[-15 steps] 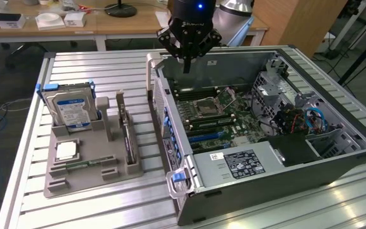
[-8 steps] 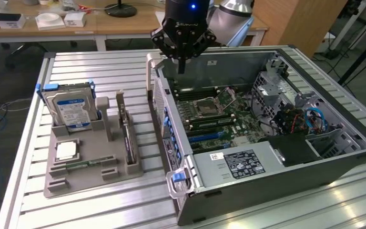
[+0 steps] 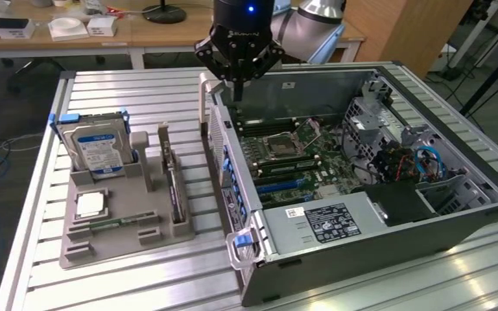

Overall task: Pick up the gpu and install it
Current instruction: 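Reach for the gpu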

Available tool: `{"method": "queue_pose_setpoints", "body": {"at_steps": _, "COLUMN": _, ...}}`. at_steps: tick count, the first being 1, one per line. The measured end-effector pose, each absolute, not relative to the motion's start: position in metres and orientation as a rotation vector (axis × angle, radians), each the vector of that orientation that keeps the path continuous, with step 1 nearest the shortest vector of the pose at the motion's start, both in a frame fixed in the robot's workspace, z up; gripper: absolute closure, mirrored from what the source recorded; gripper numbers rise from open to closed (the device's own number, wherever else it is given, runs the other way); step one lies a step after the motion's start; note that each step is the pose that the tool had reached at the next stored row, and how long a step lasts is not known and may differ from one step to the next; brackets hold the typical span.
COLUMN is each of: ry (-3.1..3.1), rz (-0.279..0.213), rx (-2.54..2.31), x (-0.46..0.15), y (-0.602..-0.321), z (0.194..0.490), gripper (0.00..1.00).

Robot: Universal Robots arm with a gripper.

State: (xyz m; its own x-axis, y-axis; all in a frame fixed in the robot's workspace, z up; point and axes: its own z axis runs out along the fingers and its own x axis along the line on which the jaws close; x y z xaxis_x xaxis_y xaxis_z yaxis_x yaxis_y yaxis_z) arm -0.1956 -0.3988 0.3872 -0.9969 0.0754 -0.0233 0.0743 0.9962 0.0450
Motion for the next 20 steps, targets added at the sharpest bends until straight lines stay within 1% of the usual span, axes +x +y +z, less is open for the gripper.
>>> {"method": "queue_pose_setpoints", "body": {"at_steps": 20, "ry": 3.114, "rz": 0.069, "rx": 0.116, "x": -0.23, "y": -0.399, "z": 0.386, "gripper": 0.89}}
